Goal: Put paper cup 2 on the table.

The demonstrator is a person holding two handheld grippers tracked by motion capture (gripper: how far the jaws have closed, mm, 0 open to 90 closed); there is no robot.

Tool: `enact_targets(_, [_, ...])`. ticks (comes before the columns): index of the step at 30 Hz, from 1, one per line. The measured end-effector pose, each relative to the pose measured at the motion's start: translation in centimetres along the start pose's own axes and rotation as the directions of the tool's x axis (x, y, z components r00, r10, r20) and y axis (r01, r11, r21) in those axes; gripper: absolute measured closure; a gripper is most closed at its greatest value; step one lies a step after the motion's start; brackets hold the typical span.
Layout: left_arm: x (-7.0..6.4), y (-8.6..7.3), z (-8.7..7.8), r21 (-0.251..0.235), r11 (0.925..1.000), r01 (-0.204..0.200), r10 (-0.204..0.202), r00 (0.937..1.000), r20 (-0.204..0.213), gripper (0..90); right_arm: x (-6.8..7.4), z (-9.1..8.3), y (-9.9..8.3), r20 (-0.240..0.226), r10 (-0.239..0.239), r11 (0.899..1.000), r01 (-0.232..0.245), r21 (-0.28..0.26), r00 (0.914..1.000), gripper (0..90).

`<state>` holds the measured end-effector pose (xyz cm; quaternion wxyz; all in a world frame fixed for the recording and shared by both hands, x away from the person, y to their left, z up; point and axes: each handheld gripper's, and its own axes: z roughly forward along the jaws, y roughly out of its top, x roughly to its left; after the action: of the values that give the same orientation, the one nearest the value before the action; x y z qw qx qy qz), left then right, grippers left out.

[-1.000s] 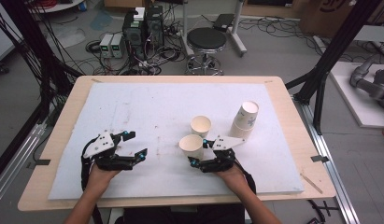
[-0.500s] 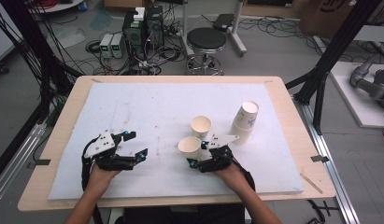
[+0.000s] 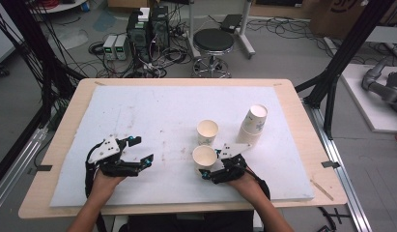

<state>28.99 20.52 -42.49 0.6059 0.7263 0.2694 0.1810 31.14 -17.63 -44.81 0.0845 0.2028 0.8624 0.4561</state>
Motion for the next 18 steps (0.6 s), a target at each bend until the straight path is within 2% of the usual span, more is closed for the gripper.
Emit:
enact_targets(4, [0.0,0.0,0.0,0.001,1.0000,0.005,-0.005,1.0000,0.002,18.6,-0.1,-0.3,-0.2,0.011,0.018,1.000,-0.018,-0.012,0.9998,21.9])
enact_targets(13, [0.1,0.0,-0.1,-0.008,0.9999,0.010,-0.010,0.9998,-0.017,18.3,0.2,-2.9,-0.6,-0.003,0.005,1.000,-0.005,-0.028,1.0000,21.5])
enact_targets(18, [0.2,0.0,-0.2,-0.018,0.9998,0.012,-0.012,0.9995,-0.031,18.3,0.7,-4.6,-1.2,0.012,-0.006,1.000,0.007,-0.027,0.9999,21.6])
